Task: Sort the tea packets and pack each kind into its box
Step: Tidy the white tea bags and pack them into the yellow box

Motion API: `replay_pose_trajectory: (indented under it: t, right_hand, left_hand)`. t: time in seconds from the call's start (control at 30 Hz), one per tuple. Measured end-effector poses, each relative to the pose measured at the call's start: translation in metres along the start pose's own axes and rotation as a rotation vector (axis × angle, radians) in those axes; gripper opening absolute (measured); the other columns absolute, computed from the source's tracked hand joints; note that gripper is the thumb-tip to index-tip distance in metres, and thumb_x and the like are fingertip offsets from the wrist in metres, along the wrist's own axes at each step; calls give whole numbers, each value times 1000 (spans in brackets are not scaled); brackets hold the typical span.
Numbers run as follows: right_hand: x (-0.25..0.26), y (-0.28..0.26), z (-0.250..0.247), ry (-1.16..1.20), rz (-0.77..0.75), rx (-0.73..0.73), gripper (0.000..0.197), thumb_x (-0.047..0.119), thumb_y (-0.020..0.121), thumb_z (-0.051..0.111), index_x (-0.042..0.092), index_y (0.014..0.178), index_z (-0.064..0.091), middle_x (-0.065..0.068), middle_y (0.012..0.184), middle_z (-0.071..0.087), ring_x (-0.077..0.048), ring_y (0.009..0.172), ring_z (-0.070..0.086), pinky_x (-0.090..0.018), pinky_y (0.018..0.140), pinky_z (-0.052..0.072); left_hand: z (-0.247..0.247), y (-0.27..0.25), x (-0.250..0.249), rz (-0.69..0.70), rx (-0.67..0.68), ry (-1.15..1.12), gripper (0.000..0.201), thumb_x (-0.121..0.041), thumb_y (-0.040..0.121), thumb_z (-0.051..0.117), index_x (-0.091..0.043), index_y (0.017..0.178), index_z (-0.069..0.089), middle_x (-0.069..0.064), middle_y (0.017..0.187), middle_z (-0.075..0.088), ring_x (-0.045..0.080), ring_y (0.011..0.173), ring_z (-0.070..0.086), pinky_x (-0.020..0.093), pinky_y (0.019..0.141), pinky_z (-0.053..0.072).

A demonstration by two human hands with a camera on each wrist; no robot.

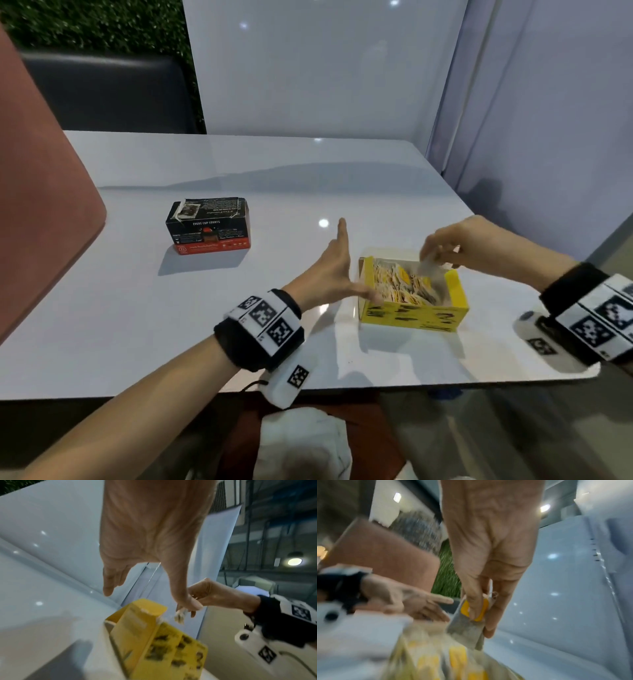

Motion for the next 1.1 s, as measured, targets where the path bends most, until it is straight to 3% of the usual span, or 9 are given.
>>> replay_pose_trajectory:
  t: [0.07, 0.17, 0.37, 0.43, 0.53, 0.7, 0.87, 1.0, 1.1]
  right_hand:
    - [-9, 3, 24, -267, -75, 207, 25, 10, 87, 58, 27, 99, 70, 5, 99, 68, -20, 93, 62, -34, 82, 49]
    - [-6, -2, 50, -459, -186, 402, 29, 7, 86, 51, 28, 99, 66, 3, 100, 64, -22, 90, 60, -33, 76, 50]
    - [4, -11, 80, -669, -308, 510, 23, 6, 92, 40, 13, 97, 61, -8, 98, 63, -28, 81, 58, -34, 66, 46]
    - [5, -12, 86, -654, -302, 525, 26, 1, 92, 37, 8, 101, 60, -10, 98, 62, -27, 76, 51, -33, 64, 43]
    - [5, -7, 89, -540, -243, 510, 27, -2, 88, 39, 9, 97, 62, -11, 91, 61, -26, 71, 45, -33, 62, 39]
    - [6, 4, 89, -269, -164, 429, 34, -8, 80, 45, 17, 88, 67, -2, 72, 49, -26, 69, 46, -35, 61, 43]
    - [14, 4, 86, -185, -130, 361, 29, 1, 88, 49, 20, 101, 67, -3, 88, 62, -17, 74, 49, -26, 66, 42]
    - [15, 2, 75, -97, -100, 280, 25, 8, 91, 49, 23, 106, 62, 1, 102, 65, -14, 82, 55, -27, 74, 49]
    - [19, -2, 60, -52, -84, 201, 25, 6, 89, 48, 23, 105, 60, 4, 98, 62, -13, 78, 53, -25, 70, 45]
  left_hand:
    - [18, 9, 8, -7, 108, 63, 140, -32, 65, 82, -13, 136, -38, 22, 155, -4, 31, 145, 2, 40, 117, 11]
    - [36, 20, 12, 1, 173, 65, 144, -25, 64, 83, -13, 132, -42, 26, 154, -5, 34, 144, 2, 40, 116, 10]
    - [41, 37, 18, 80, 174, 21, 150, -33, 55, 85, -46, 109, -54, 28, 151, 18, 37, 139, 25, 50, 114, 25]
    - [38, 35, 19, 68, 163, 3, 148, -23, 62, 85, -33, 120, -52, 26, 152, 15, 34, 140, 23, 47, 115, 24]
    - [34, 32, 24, 39, 148, -24, 141, -13, 67, 81, -20, 130, -45, 23, 153, 13, 31, 140, 24, 40, 114, 25]
    - [33, 30, 26, 38, 130, -4, 141, -15, 67, 81, -22, 131, -45, 21, 153, 19, 28, 141, 24, 40, 115, 23]
    - [29, 26, 31, 8, 134, -5, 137, -16, 66, 82, -15, 139, -35, 17, 155, 12, 27, 142, 21, 37, 116, 22]
    - [23, 20, 32, 33, 99, -30, 112, -5, 68, 80, -9, 139, -6, 13, 130, 38, 18, 113, 44, 17, 94, 37]
    - [16, 15, 38, 50, 84, -9, 96, -4, 67, 80, -12, 128, 6, 2, 119, 34, 14, 110, 43, 13, 87, 40]
Point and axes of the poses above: each hand's wrist, its own y-axis towards the middle knuckle, its own z-axis out of the palm, x = y × z, the point moved 7 cm from there along y, towards the middle knuckle
